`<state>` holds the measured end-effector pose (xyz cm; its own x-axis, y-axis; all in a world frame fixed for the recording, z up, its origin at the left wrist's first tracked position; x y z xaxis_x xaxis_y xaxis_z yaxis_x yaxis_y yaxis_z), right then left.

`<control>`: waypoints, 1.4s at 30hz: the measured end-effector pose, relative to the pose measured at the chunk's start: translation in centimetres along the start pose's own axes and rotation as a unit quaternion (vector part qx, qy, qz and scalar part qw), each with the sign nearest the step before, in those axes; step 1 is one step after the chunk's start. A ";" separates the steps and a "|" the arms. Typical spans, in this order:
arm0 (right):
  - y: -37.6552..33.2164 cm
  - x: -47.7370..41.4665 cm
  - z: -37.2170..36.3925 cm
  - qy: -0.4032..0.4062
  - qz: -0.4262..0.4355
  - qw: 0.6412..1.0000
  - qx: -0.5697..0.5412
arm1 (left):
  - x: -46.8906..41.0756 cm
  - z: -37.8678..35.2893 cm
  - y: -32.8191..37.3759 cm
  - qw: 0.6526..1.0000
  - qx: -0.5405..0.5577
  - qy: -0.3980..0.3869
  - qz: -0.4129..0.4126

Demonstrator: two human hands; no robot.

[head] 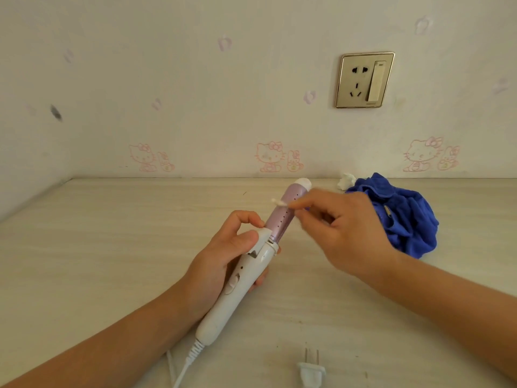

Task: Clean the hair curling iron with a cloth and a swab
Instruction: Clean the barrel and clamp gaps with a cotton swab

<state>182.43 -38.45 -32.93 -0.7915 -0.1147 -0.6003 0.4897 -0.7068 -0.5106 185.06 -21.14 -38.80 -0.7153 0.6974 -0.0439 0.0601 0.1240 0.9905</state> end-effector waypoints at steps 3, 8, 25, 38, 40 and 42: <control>-1.6 1.0 -2.0 -0.057 0.030 0.998 0.006 | 0.1 0.1 0.1 1.000 -0.015 0.019 -0.009; 0.7 -0.9 1.2 0.024 -0.009 1.000 0.004 | 0.1 0.1 0.3 0.997 -0.064 0.027 -0.019; -2.4 1.5 -1.8 -0.056 0.046 0.997 -0.008 | 0.0 0.1 0.8 0.994 -0.082 0.025 -0.066; -1.7 0.8 -1.2 -0.020 0.034 0.999 -0.001 | -0.1 0.3 0.6 0.994 -0.083 0.032 -0.063; -0.2 -0.2 0.4 0.031 0.001 0.999 -0.011 | -0.1 0.5 0.5 0.993 -0.097 0.034 -0.054; 0.5 -0.4 1.4 0.057 -0.015 0.998 -0.017 | -0.1 0.4 0.4 0.993 -0.104 0.028 -0.052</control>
<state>182.47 -39.70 -32.04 -0.7599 -0.0114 -0.6499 0.4800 -0.6840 -0.5493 185.47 -20.85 -38.41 -0.7477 0.6479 -0.1457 -0.1564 0.0415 0.9868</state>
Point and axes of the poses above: each hand's wrist, its own x-axis away from the middle knuckle, its own z-axis out of the back of the hand, y = z × x, the point moved 8 cm from there along -x, towards the middle knuckle, and after that the axes turned 7 degrees about -y, right-handed, at the moved point
